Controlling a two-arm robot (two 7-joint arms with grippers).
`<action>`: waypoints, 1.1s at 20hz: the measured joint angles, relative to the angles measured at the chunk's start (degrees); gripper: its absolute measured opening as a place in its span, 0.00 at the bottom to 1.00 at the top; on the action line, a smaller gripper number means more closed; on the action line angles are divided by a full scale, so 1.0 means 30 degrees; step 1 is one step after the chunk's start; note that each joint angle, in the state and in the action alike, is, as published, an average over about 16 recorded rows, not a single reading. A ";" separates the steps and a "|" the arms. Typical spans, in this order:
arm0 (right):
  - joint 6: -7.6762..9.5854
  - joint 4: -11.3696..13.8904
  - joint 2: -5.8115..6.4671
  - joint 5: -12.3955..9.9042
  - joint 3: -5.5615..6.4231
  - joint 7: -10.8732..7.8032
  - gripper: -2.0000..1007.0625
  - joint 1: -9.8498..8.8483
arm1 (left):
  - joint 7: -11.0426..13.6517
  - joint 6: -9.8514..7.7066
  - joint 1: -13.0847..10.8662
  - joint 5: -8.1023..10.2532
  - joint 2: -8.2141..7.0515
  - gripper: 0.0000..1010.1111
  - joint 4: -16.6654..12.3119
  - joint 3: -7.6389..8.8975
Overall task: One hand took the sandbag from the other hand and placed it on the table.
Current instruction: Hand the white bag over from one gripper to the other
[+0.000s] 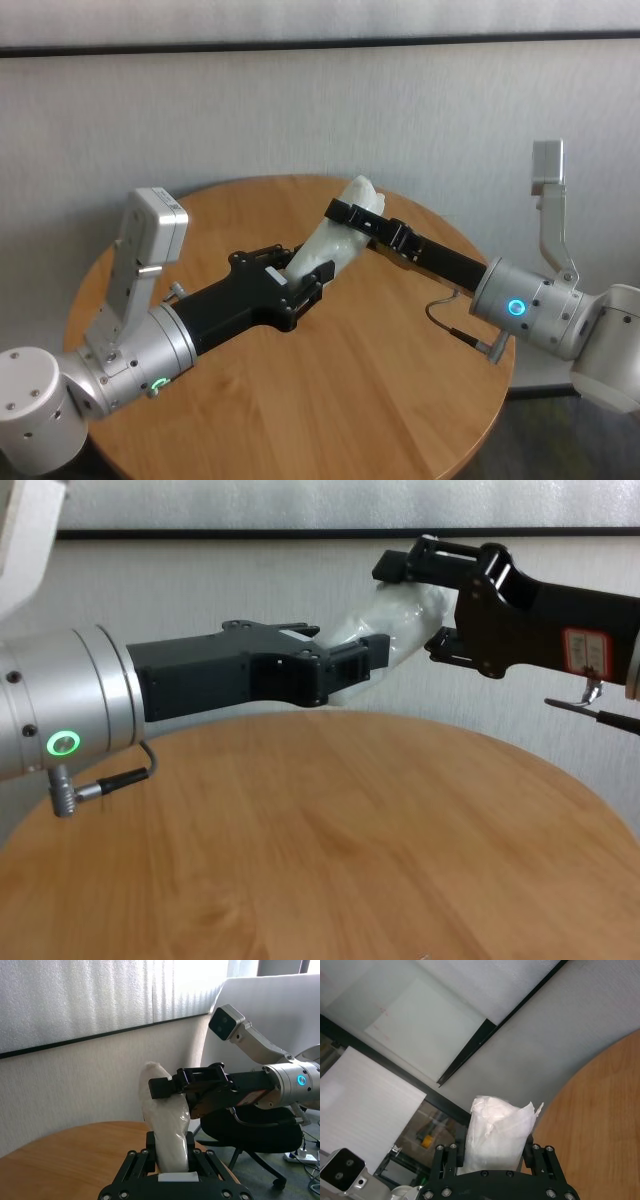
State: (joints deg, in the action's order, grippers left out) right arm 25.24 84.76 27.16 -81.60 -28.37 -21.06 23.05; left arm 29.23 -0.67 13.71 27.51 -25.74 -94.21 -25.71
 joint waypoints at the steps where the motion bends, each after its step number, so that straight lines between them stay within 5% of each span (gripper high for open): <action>1: -0.0002 0.0003 0.0001 0.0001 0.0002 -0.0002 0.67 -0.0002 | 0.0000 0.0000 0.0000 0.0000 0.0000 0.34 0.0000 0.0000; 9: -0.0013 0.0016 0.0010 0.0013 0.0013 -0.0010 0.57 -0.0013 | 0.0003 0.0001 0.0000 0.0002 0.0000 0.34 0.0000 0.0000; 22: -0.0019 0.0024 0.0016 0.0026 0.0022 -0.0010 0.56 -0.0025 | 0.0007 0.0002 0.0000 0.0004 0.0000 0.34 -0.0001 0.0000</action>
State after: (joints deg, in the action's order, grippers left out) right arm 25.18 84.84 27.21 -81.52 -28.31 -21.09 22.98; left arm 29.25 -0.67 13.71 27.52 -25.74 -94.21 -25.71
